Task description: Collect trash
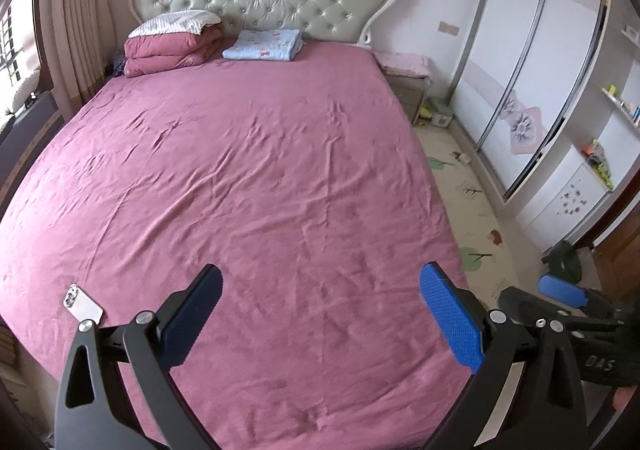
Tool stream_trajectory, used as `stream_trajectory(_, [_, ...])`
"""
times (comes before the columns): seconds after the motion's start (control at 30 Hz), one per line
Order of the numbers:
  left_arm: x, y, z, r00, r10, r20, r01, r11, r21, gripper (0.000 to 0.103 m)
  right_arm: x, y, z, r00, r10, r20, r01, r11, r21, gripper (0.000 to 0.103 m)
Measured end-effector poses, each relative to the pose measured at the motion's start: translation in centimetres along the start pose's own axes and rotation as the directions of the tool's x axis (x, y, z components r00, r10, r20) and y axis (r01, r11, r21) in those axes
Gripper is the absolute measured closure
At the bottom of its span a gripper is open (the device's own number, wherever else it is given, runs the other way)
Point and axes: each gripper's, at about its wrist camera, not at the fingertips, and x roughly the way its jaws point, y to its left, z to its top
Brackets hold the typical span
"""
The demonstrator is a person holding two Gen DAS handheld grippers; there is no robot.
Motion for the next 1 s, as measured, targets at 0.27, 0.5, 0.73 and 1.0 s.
stream_trajectory(0.27, [0.25,-0.36,-0.11,1.0,0.005,-0.013,-0.005,1.0,0.013,0.004,0.08,-0.13,-0.07,1.0,0.0,-0.001,0.0,1.0,0.005,0.013])
stream_trajectory(0.5, [0.41,-0.52,-0.07,1.0,0.002,-0.016,-0.001,1.0,0.015,0.004,0.15,-0.17,-0.16,1.0,0.001,-0.003,-0.001,1.0,0.006,0.013])
stream_trajectory(0.73, [0.5,-0.49,0.04,1.0,0.001,-0.015,-0.001,1.0,0.015,0.004,0.15,-0.2,-0.13,1.0,0.001,-0.003,-0.001,1.0,0.005,0.013])
stream_trajectory(1.0, [0.55,-0.47,0.13,1.0,-0.004,-0.018,0.004,1.0,0.017,0.004,0.21,-0.34,-0.01,1.0,0.001,0.0,-0.001,1.0,0.005,0.013])
